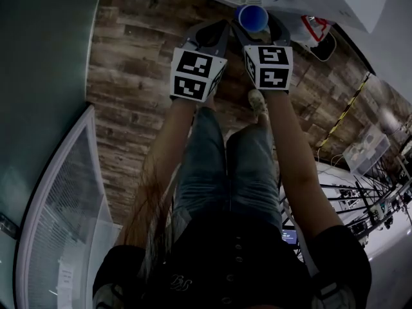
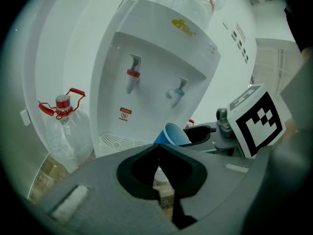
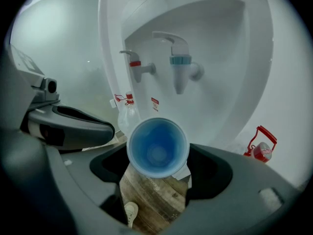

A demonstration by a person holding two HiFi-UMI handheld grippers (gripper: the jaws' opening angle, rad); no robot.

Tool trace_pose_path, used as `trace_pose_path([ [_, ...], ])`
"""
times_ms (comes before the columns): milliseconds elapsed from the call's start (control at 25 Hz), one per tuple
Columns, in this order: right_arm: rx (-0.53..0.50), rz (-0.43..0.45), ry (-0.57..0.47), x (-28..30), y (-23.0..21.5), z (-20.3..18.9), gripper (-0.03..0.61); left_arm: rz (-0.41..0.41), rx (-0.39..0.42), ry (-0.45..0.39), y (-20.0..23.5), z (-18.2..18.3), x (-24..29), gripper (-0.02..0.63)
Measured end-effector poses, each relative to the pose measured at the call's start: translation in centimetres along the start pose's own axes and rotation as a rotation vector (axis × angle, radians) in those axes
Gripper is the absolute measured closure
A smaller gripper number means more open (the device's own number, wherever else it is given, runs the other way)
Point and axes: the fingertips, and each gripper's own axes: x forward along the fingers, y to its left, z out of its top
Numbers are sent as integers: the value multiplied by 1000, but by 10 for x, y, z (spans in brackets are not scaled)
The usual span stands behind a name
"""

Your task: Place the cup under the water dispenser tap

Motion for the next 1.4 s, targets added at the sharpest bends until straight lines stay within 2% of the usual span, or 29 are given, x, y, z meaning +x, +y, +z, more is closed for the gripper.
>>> trace_pose_path([
  [400,53,-30,-5,27,-10,-8,222,-25,2,-57,6,5,12,612],
  [760,87,-78,-28,43,-26,-2,222,-14,2,-46,10,3,21,612],
  [1400,65,-119,-27,71,-36,-1,222,-50,-2,-44,10,7,29,612],
])
